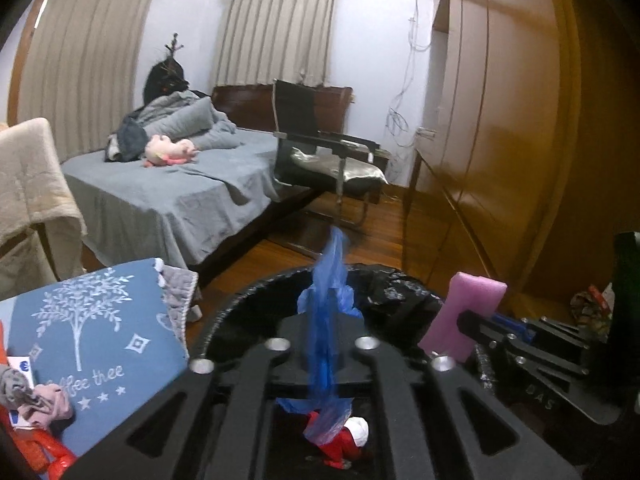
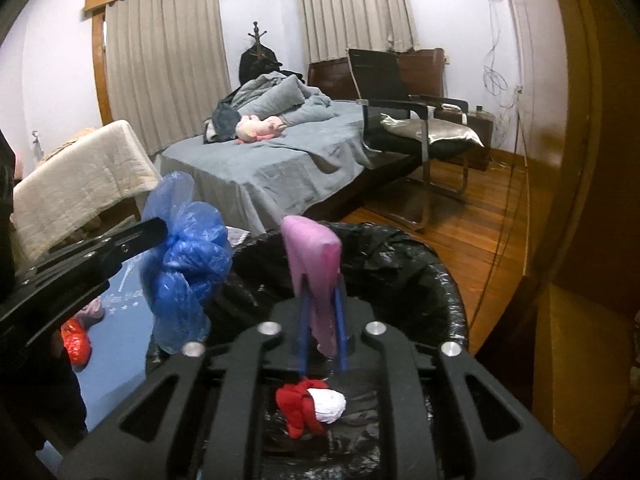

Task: Collect trash
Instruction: 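Move both grippers over the black bin and release the items, then bring both grippers back to the trash pile on the table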

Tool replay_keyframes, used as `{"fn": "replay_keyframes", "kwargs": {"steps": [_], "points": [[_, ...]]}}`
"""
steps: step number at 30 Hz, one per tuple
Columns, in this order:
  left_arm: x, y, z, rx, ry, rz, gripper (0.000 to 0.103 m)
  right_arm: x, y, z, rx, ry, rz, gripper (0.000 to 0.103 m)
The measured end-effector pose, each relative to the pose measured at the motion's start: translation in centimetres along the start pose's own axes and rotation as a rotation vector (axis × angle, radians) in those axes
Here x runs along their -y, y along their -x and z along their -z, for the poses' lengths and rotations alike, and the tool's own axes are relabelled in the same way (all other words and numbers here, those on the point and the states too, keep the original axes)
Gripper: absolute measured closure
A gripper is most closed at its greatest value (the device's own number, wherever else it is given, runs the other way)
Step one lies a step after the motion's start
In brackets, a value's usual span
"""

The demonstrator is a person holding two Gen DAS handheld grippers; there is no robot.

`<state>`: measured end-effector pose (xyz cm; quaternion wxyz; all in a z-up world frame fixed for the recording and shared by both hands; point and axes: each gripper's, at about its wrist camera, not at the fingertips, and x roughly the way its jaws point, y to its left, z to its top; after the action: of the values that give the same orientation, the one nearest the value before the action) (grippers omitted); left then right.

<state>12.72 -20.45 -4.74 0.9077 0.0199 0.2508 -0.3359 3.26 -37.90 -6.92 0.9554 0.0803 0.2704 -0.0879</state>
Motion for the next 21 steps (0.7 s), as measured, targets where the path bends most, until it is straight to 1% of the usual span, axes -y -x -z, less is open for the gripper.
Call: {"fn": "replay_keyframes", "kwargs": {"steps": [2,3,4,5,6,7,8,9,12,15,18,21], "points": [[-0.4,0.3,0.1,0.008,0.008,-0.005,0.055,0.2,0.1,0.1,0.006,-0.003,0.018,0.061],[-0.7,0.5,0.2,0.011,0.014,-0.007,0.055,0.2,0.1,0.1,0.008,-0.005,0.024,0.057],[-1.0,0.7,0.2,0.008,0.021,-0.01,0.054,0.2,0.1,0.0,0.011,-0.007,0.03,0.047],[-1.4,0.9,0.3,0.006,0.025,-0.019,0.053,0.2,0.2,0.1,0.016,-0.009,0.04,0.033],[-1.7,1.2,0.4,0.007,0.029,-0.029,0.05,0.2,0.2,0.2,0.02,-0.012,0.048,0.026],[-2.1,1.7,0.5,0.011,0.034,-0.046,0.048,0.1,0.3,0.2,0.024,-0.017,0.061,0.012],[-2.6,2.1,0.6,0.012,0.042,-0.061,0.041,0.0,0.5,0.3,0.027,-0.021,0.069,0.009],[-3.2,2.7,0.8,0.013,0.054,-0.078,0.033,-0.2,0.6,0.3,0.031,-0.024,0.071,0.009],[-4.5,4.2,1.2,0.029,0.058,-0.125,0.023,-1.0,0.7,0.2,0.018,-0.014,0.054,0.007],[-6.1,5.9,2.0,0.033,0.07,-0.178,0.019,-2.5,0.8,0.1,0.023,0.006,0.034,0.006],[-7.7,7.7,2.8,0.038,0.092,-0.241,0.018,-4.2,0.9,0.2,0.027,0.016,0.001,0.006],[-9.1,9.0,3.5,0.043,0.107,-0.284,0.017,-6.1,0.7,0.4,0.026,0.028,-0.039,0.006]]}}
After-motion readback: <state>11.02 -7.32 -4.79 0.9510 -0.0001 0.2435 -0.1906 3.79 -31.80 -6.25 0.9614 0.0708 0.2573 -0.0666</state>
